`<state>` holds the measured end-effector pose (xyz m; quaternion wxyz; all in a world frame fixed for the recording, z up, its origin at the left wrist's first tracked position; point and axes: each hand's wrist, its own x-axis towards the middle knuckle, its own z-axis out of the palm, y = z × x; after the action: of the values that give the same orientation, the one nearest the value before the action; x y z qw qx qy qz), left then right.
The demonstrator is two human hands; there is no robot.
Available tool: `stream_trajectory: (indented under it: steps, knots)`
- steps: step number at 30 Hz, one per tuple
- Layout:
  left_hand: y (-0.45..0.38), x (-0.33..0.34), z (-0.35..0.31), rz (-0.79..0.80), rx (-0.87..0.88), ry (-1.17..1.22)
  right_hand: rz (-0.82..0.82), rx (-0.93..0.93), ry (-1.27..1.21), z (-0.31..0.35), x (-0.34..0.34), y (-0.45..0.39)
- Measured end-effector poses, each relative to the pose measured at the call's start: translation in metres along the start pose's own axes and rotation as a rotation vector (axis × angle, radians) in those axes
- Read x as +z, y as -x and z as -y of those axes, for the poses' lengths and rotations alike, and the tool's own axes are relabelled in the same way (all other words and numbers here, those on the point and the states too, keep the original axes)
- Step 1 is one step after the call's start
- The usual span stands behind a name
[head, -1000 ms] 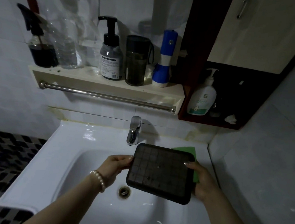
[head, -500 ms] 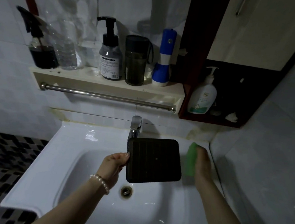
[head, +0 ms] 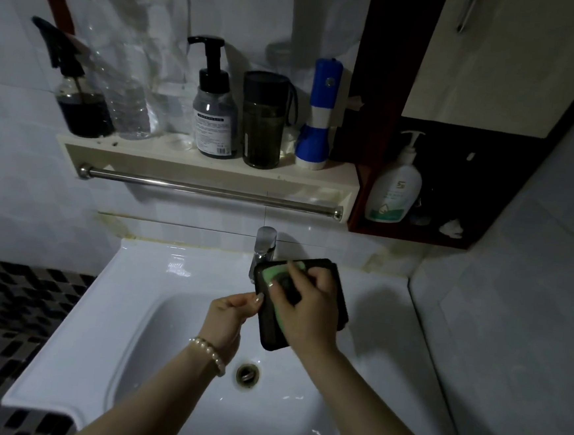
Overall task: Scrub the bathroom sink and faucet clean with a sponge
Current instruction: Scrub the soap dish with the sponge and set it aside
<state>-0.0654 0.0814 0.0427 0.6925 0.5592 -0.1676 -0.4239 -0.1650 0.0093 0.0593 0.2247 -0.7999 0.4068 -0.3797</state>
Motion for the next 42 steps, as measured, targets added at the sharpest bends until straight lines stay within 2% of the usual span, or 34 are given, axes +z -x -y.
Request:
stream_trajectory:
  steps: [5, 7, 13, 16, 18, 20, 23, 27, 30, 35, 37, 39, 42]
  knots:
    - [0.0, -0.009, 0.003, 0.015, -0.04, 0.034, 0.058, -0.378, 0.141, 0.011, -0.004, 0.012]
    - [-0.001, -0.009, 0.003, 0.038, -0.056, 0.065, 0.066, -0.401, 0.165, 0.001, -0.007, 0.003]
    - [-0.005, -0.02, -0.006, 0.122, -0.036, 0.051, -0.032, 0.127, 0.204, -0.048, -0.035, -0.043]
    - [-0.005, -0.019, -0.004, 0.13, -0.059, 0.098, -0.029, 0.198, 0.227, -0.047, -0.037, -0.036]
    - [-0.004, -0.01, -0.004, 0.117, -0.064, 0.112, -0.017, 0.104, 0.197, -0.024, -0.029, -0.02]
    - [-0.004, -0.001, -0.002, 0.107, -0.074, 0.131, -0.028, -0.111, 0.205, 0.003, -0.017, 0.005]
    - [-0.004, 0.003, 0.003, 0.052, -0.094, 0.218, 0.006, -0.404, 0.375, 0.026, -0.01, 0.034]
    - [-0.006, -0.005, -0.004, 0.151, -0.117, 0.283, -0.049, -0.497, 0.401, 0.005, -0.024, 0.028]
    - [-0.011, -0.012, -0.007, 0.166, -0.118, 0.34, -0.066, -0.383, 0.42, -0.022, -0.045, 0.013]
    - [-0.007, -0.018, -0.01, 0.142, -0.14, 0.342, -0.108, 0.048, 0.225, -0.061, -0.078, -0.021]
    - [-0.005, -0.018, -0.01, 0.143, -0.138, 0.333, -0.166, 0.239, 0.054, -0.068, -0.086, -0.028]
    - [-0.005, -0.017, -0.01, 0.147, -0.134, 0.31, -0.238, 0.398, -0.225, -0.069, -0.094, -0.032]
    - [-0.002, -0.014, -0.013, 0.168, -0.117, 0.311, -0.349, 0.542, -0.597, -0.059, -0.105, -0.035]
